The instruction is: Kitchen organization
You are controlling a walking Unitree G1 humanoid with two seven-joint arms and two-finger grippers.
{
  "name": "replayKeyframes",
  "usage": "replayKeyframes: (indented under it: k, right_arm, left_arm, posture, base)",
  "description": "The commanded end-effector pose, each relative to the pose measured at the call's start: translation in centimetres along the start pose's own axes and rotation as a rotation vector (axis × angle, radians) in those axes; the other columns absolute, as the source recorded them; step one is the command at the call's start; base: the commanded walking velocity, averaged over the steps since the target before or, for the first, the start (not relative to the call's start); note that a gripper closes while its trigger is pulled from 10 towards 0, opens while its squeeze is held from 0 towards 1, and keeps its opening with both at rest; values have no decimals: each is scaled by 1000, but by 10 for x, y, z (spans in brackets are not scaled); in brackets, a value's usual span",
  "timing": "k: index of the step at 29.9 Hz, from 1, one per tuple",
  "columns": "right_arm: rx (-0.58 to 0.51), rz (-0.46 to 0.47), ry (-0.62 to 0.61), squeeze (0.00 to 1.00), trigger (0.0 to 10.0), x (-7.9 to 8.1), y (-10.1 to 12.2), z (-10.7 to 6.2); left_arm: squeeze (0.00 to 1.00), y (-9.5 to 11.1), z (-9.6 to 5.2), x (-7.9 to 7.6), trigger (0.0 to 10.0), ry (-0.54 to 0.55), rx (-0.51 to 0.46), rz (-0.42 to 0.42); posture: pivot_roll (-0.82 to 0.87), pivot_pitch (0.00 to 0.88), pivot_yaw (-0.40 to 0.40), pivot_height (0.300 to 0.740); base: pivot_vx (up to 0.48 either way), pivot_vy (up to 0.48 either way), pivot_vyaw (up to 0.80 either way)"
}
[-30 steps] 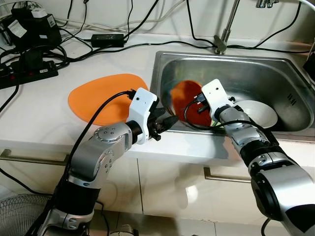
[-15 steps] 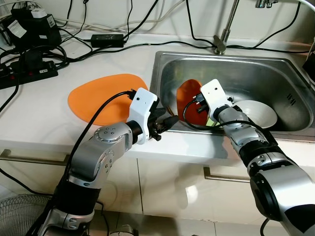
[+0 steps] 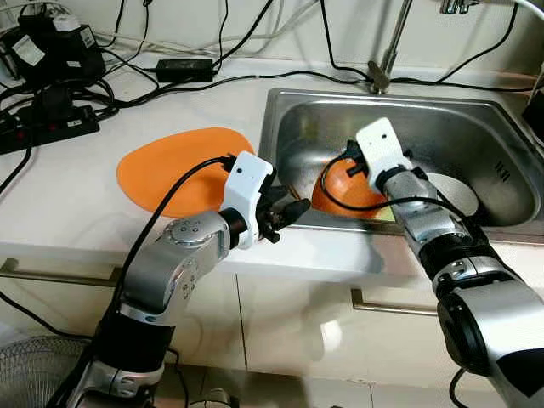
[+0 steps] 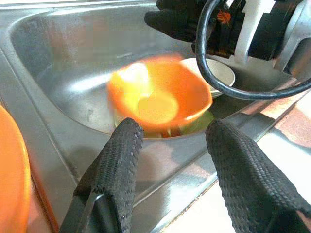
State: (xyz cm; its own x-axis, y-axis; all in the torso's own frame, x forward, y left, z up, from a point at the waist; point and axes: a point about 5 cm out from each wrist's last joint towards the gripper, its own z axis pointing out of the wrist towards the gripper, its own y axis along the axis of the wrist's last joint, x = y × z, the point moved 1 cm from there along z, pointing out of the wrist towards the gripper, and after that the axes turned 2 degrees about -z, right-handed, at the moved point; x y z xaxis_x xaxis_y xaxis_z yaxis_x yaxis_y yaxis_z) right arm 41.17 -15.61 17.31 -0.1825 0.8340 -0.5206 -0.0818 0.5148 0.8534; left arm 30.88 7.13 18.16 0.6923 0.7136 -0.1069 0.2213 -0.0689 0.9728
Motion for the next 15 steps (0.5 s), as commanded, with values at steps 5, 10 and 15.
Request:
replayKeyframes:
  k: [5,10,15]
  right_arm:
    - [-32,19,-20,0,10000,-3,6,1]
    - [-57,98,-15,0,10000,1,8,0]
    - [-131,261,-15,0,10000,4,16,-1]
  left_arm:
    - [0,2,0,0,10000,3,-8,19]
    - [0,8,-1,5,10000,52,-63,21]
    - [0,30,-5,28,10000,227,-245,3]
  posture:
    - [108,34,-2,740]
    - [107,38,-2,740]
    - [108,43,-5,740]
  base:
    - [0,0,0]
    - [0,0,0]
    - [0,0,0]
